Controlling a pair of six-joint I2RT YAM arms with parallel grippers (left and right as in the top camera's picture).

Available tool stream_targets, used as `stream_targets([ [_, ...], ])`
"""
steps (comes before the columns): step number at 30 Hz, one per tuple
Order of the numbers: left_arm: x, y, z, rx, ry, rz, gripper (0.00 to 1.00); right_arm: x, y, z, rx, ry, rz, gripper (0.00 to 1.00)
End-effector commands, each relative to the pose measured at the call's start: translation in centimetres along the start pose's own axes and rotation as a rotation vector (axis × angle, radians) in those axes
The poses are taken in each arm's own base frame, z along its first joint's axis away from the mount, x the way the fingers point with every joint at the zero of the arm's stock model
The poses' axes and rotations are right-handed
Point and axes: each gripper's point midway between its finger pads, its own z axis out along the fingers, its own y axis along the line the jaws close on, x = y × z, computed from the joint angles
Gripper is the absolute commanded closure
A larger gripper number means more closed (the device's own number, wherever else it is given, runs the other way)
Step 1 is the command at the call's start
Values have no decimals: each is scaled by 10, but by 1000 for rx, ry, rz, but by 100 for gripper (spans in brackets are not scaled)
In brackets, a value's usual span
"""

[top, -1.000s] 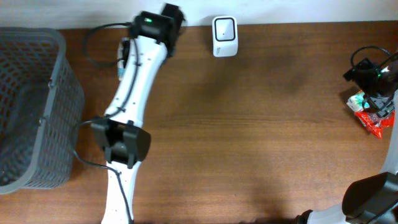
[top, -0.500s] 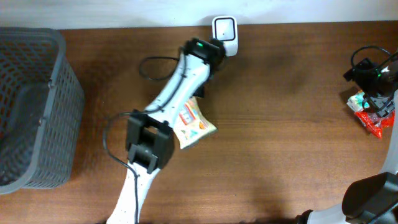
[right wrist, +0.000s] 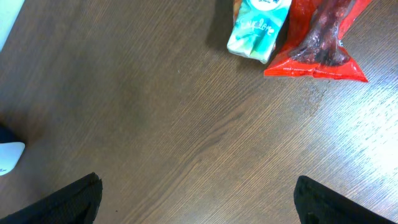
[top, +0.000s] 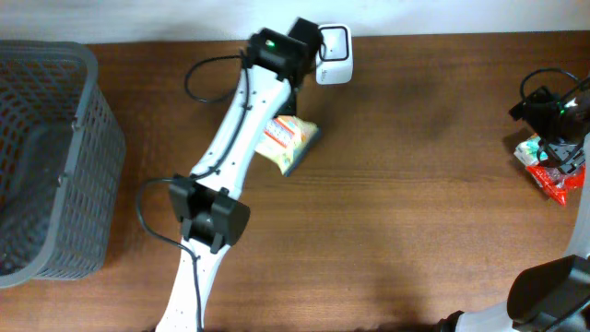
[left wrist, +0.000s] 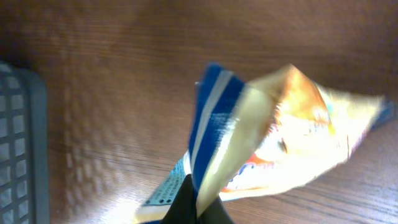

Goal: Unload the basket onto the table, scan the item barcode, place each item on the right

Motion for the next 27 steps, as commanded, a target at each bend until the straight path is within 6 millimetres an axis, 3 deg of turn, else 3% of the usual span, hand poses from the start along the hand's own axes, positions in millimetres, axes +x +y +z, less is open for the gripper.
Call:
stream_targets([
  [1,-8,13,-40,90,-63,-27,100,0,0,1,0,2,5,1],
  [7,-9,15,-40,85,-67,-9,100,0,0,0,-1,2,5,1],
  [8,-12,22,-40,40,-89,38,100,0,0,0,0,2,5,1],
  [10,-26,57,-47,-117,-164,50,100,-3,3,0,-13,-11,22,1],
  [14,-30,73,-46,-127,-162,13,100,-15,10,0,-41,-61,38,1],
  [16,-30,74,-44,-120,-156,5,100,-23,29,-3,-142,-77,29,1],
  [17,-29,73,-44,-110,-153,-5,100,-16,42,-1,-202,-38,20,1],
  [18,-28,70,-44,-94,-148,-26,100,1,60,2,-274,39,-3,1],
  [20,-27,67,-43,-71,-139,-32,100,27,78,19,-268,116,-54,1],
  [23,-27,66,-43,-64,-137,-46,100,93,125,69,-272,257,-202,1],
  [24,-27,65,-43,-63,-137,-58,100,115,143,81,-297,304,-245,1],
  [25,-26,66,-42,-63,-137,-66,100,148,173,91,-371,382,-306,1],
  [27,-26,66,-42,-63,-136,-78,100,185,210,100,-469,434,-389,12],
])
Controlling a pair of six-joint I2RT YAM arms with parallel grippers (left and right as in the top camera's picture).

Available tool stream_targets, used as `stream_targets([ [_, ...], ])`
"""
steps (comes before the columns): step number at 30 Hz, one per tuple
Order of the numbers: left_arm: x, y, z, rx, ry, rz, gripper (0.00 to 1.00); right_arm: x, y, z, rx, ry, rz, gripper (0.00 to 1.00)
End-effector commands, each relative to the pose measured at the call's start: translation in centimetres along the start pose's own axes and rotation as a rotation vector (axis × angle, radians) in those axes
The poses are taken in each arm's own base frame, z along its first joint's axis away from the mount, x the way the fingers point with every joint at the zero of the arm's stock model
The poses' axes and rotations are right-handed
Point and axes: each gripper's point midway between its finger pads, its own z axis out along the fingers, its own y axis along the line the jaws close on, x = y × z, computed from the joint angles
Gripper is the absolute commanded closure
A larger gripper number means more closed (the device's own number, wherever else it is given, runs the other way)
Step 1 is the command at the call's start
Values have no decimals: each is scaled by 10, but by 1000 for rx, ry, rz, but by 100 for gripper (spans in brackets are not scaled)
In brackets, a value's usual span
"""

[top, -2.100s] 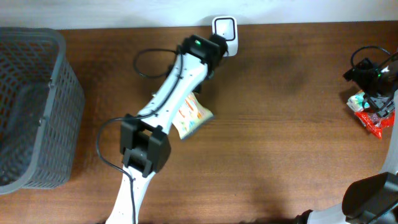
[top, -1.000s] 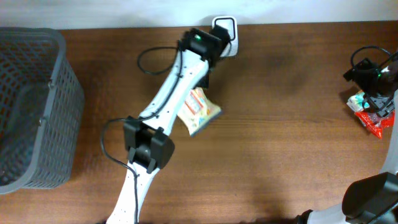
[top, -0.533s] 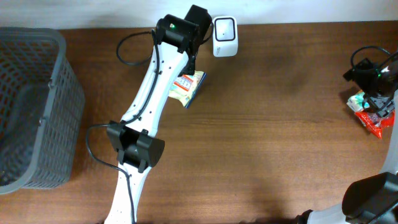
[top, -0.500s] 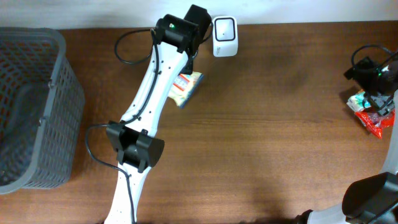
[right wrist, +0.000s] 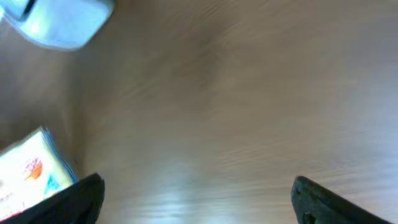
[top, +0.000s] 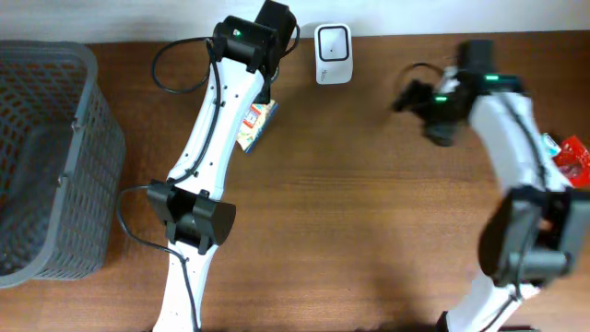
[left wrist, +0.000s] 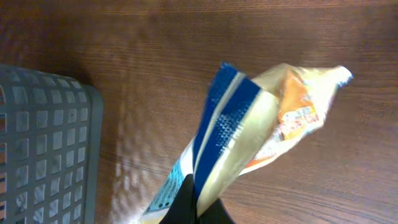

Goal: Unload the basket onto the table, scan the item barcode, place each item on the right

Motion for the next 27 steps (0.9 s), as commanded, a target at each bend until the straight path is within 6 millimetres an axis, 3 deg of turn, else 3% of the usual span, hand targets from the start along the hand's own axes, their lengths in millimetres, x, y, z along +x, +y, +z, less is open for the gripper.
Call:
stream_targets([
  [1,-8,15,-24,21,-59,-83,100,43,66,47,-165,121,-133,56],
  [2,-8,17,-23,20,-57,-87,100,54,80,65,-177,142,-113,94],
  [4,-7,15,-22,41,-44,-97,100,72,102,93,-213,178,-84,96],
  [6,-2,3,-21,132,0,-103,100,93,144,117,-360,213,-149,96],
  [8,1,-4,-20,184,29,-108,100,108,172,134,-431,228,-115,96],
  [13,7,-18,-24,265,64,-106,100,131,221,139,-549,205,-142,96],
  [15,12,-33,-29,352,101,-103,100,136,226,143,-536,176,-155,96],
  [16,19,-50,-37,460,149,-99,100,142,224,151,-519,184,-143,96],
  [20,26,-72,-51,600,201,-93,100,145,215,164,-495,201,-127,96],
  [21,25,-72,-51,600,197,-93,97,142,213,164,-499,187,-158,96],
  [22,25,-71,-51,598,196,-93,87,138,213,162,-503,176,-180,96],
  [23,25,-71,-51,598,197,-94,86,132,211,159,-510,167,-199,96],
  [27,20,-74,-52,607,178,-95,68,84,174,141,-475,140,-166,96],
])
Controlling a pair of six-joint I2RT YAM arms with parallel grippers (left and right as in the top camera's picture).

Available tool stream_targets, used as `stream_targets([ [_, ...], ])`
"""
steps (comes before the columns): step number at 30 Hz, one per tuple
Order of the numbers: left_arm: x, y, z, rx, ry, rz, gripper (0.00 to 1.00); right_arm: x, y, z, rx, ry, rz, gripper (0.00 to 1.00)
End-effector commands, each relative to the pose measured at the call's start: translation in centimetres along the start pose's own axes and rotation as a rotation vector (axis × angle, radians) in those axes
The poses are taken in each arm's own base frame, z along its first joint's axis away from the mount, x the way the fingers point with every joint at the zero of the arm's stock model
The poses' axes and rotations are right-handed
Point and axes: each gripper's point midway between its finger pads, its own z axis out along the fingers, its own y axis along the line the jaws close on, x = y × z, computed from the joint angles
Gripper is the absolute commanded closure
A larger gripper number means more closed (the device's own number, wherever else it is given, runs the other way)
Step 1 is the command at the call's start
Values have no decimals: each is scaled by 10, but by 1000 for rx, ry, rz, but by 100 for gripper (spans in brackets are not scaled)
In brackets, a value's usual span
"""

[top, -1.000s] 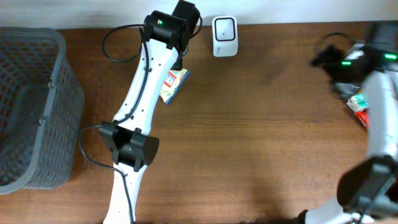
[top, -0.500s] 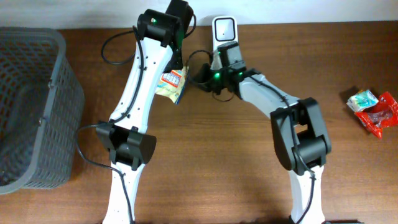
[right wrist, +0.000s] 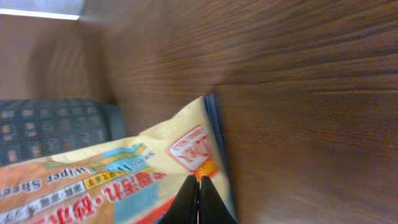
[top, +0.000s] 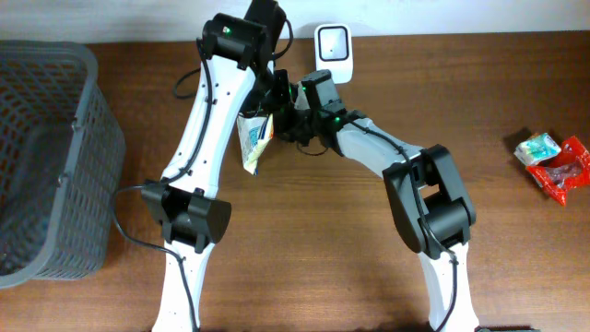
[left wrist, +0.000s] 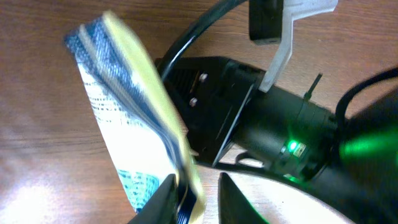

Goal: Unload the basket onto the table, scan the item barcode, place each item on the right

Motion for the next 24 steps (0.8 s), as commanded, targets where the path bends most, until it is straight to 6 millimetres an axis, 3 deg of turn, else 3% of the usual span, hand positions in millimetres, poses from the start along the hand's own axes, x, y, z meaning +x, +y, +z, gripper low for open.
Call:
stream_targets([
  [1,-2,-14,-27,73,-61,19,66,-50,-30,-55,41,-75,-23,96],
  [2,-4,-17,-27,78,-68,24,66,-58,-39,-70,70,-89,-44,96],
  [3,-6,-23,-27,89,-85,36,65,-72,-63,-104,182,-126,-38,94],
  [5,-10,-31,-27,105,-111,49,62,-86,-87,-154,313,-163,-24,92],
  [8,-17,-35,-29,117,-143,97,50,-94,-91,-213,378,-174,-70,84],
  [9,-20,-32,-30,113,-150,107,44,-90,-88,-239,396,-164,-97,71],
  [11,-28,-12,-31,82,-161,70,44,-77,-76,-251,382,-122,-147,54],
  [13,-35,7,-32,29,-175,41,44,-68,-67,-242,345,-84,-166,51],
  [16,-38,42,-29,-88,-171,0,45,-49,-50,-206,321,-15,-223,55],
  [17,-39,48,-26,-117,-166,-5,57,-46,-43,-196,312,-7,-246,62],
  [18,-39,54,-21,-152,-160,-7,79,-42,-35,-181,302,3,-284,76],
  [19,-38,58,-15,-179,-149,-6,94,-38,-26,-164,285,11,-322,87],
  [20,-37,60,-7,-189,-135,-6,100,-35,-25,-151,293,11,-316,95],
  [24,-33,72,29,-217,-71,-17,100,-24,-28,-98,310,18,-255,96],
])
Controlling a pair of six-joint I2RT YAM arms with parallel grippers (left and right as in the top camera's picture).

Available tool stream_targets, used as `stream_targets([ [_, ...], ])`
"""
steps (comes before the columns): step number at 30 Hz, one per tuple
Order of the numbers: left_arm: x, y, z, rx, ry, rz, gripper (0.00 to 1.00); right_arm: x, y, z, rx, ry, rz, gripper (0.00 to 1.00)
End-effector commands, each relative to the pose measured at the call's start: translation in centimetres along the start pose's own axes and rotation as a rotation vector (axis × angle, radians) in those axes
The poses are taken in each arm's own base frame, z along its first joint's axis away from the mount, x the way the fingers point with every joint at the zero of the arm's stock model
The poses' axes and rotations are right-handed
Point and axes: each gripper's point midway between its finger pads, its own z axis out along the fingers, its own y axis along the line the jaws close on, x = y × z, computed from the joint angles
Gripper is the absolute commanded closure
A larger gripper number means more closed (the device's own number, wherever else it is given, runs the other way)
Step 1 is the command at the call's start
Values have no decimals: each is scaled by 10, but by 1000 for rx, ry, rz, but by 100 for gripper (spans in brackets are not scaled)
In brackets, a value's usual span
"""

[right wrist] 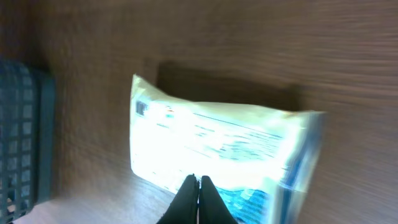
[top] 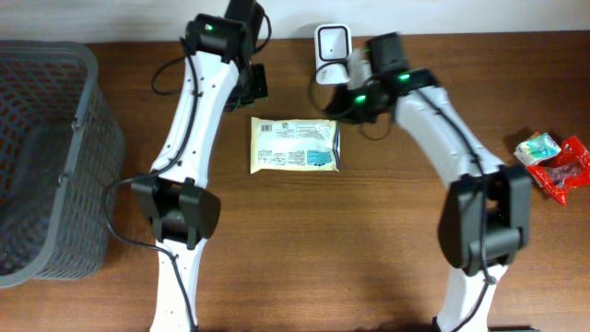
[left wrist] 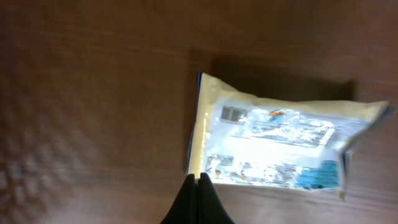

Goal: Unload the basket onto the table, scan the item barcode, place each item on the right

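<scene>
The item, a pale yellow and blue snack packet, lies flat on the brown table with its printed back up. Its barcode shows near one corner. The white scanner stands at the table's far edge, just beyond the packet. My left gripper hangs above and left of the packet, shut and holding nothing. My right gripper hovers by the packet's far right corner, below the scanner. It is also shut with nothing in it, and its view is blurred.
A grey mesh basket fills the left end of the table. A teal pack and a red pack lie at the far right edge. Both arms arch over the table's far half on either side of the scanner.
The packet was held upright above the table between both grippers; now it lies flat, back side up. Both grippers are off it and shut, the right one nearer the scanner.
At first my left gripper held the packet just under the scanner while my right stood open over the packs at far right. Then the left held it left of the scanner and the right was mid-table. Then the right was shut on the packet; now it lies released.
</scene>
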Motion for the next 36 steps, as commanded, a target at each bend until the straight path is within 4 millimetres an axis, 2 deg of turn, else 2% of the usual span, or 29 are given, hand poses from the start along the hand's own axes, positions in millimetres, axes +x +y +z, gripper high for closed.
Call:
stream_targets([
  [1,7,10,19,-45,27,4,100,11,0,41,18,33,57,96],
  [5,23,-1,69,4,96,5,100,21,-1,70,21,57,63,96],
  [7,29,-9,100,44,107,3,100,26,-21,79,103,63,113,96],
  [10,35,-7,128,47,100,19,100,36,-49,83,206,90,163,96],
  [13,37,-3,141,36,90,15,100,55,-67,88,255,154,199,96],
  [14,36,3,145,5,76,15,100,66,-79,91,302,179,210,96],
  [16,35,22,146,-96,60,20,100,78,-103,82,435,206,219,96],
  [18,34,37,139,-168,54,22,100,82,-114,71,498,217,230,96],
  [20,28,44,115,-184,52,14,100,75,-120,55,518,209,252,96],
  [22,21,43,89,-174,34,9,100,65,-117,39,515,196,270,96],
  [24,18,36,63,-123,25,4,100,56,-105,30,473,186,276,96],
  [26,27,11,45,30,70,-2,100,46,-76,26,343,187,256,96],
  [28,37,-5,46,114,124,1,100,41,-62,26,277,190,239,96],
  [32,51,-17,62,112,182,26,100,42,-58,27,258,196,235,96],
  [34,62,-33,73,149,231,41,100,43,-47,30,190,215,205,96],
  [36,76,-52,85,204,290,56,100,43,-45,31,173,219,204,96],
])
